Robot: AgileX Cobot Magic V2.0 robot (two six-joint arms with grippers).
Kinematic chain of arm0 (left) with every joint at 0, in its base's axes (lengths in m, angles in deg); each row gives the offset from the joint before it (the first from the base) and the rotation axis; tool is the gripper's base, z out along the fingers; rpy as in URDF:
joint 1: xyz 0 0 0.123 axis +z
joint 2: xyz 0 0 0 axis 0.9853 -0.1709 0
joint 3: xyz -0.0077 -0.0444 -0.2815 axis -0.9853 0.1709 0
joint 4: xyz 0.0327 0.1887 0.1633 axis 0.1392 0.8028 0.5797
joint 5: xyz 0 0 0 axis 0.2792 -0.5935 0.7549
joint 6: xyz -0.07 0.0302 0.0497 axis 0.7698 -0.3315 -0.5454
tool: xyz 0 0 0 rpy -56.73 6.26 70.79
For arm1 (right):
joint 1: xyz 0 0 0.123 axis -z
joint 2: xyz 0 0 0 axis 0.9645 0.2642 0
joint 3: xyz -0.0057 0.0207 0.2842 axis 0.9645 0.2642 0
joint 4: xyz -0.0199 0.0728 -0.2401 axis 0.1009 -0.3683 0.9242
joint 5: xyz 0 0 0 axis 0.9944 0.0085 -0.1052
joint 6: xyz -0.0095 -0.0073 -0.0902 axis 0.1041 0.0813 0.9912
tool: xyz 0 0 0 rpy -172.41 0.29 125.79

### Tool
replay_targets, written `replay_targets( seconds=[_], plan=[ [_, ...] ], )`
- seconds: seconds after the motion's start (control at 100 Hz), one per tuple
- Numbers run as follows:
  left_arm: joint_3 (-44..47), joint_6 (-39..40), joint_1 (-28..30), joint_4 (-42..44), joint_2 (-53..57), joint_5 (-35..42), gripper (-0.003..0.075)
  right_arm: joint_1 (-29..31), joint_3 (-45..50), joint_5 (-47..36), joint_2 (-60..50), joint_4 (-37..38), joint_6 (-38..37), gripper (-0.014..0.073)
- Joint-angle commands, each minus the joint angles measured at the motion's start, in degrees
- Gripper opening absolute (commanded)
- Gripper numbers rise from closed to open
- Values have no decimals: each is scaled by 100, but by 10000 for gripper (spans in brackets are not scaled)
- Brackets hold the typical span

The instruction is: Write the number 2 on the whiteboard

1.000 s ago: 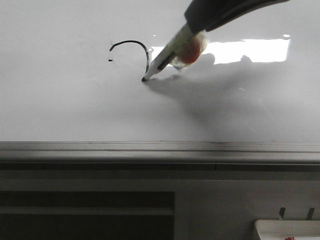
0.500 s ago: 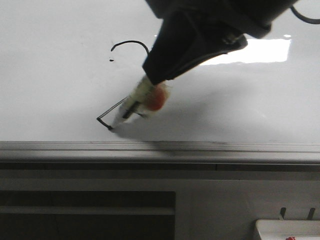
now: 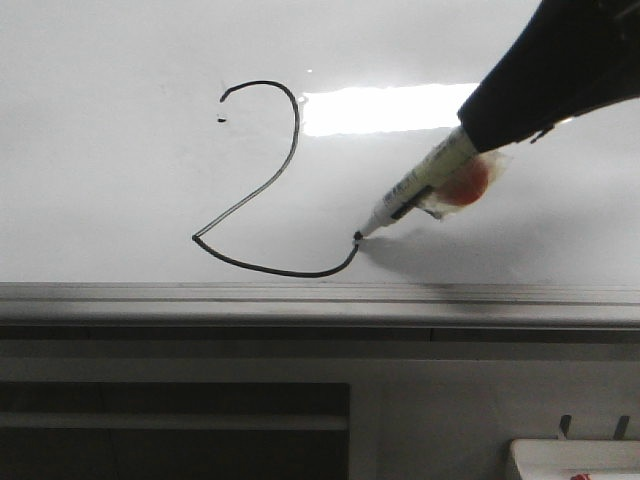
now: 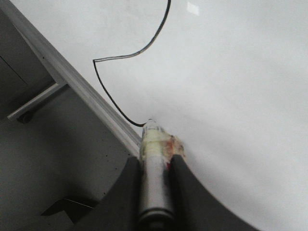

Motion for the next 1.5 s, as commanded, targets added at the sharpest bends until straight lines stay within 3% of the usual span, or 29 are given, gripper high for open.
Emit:
replay_targets(
  seconds=[0.0,0.16,0.34,0.41,0.65,1.0,1.1,1.26,1.49],
  plan=[
    [-159,38,7,203,-22,469,-20,-233,-334,-129,-187,-13,18,-50],
    [-159,38,-222,1097,-151,459,15,-806,-567,-33,-155,-3,206,-50],
    [-159,38,-777,1330,-800,459,304,-1100,-815,-174,128,98,302,-50],
    [-159,38,-893,1341,-1127,470,351,-1182,-863,-289,240,98,302,-50],
    [-404,38,-851,1285,-1976,991,350,-1605,-1100,-266,436,98,302,-50],
    [-458,38,-851,1052,-2376,1018,340,-1741,-1204,-8,461,-83,302,-50],
    [-458,38,-851,1052,-2385,1005,249,-1741,-1204,-18,461,-163,302,-50],
    [-458,38,-851,1052,-2385,1005,-18,-1741,-1204,-18,461,-253,302,-50],
    [-458,38,-851,1052,-2385,1005,-20,-1741,-1204,-107,465,-396,302,-38]
  ],
)
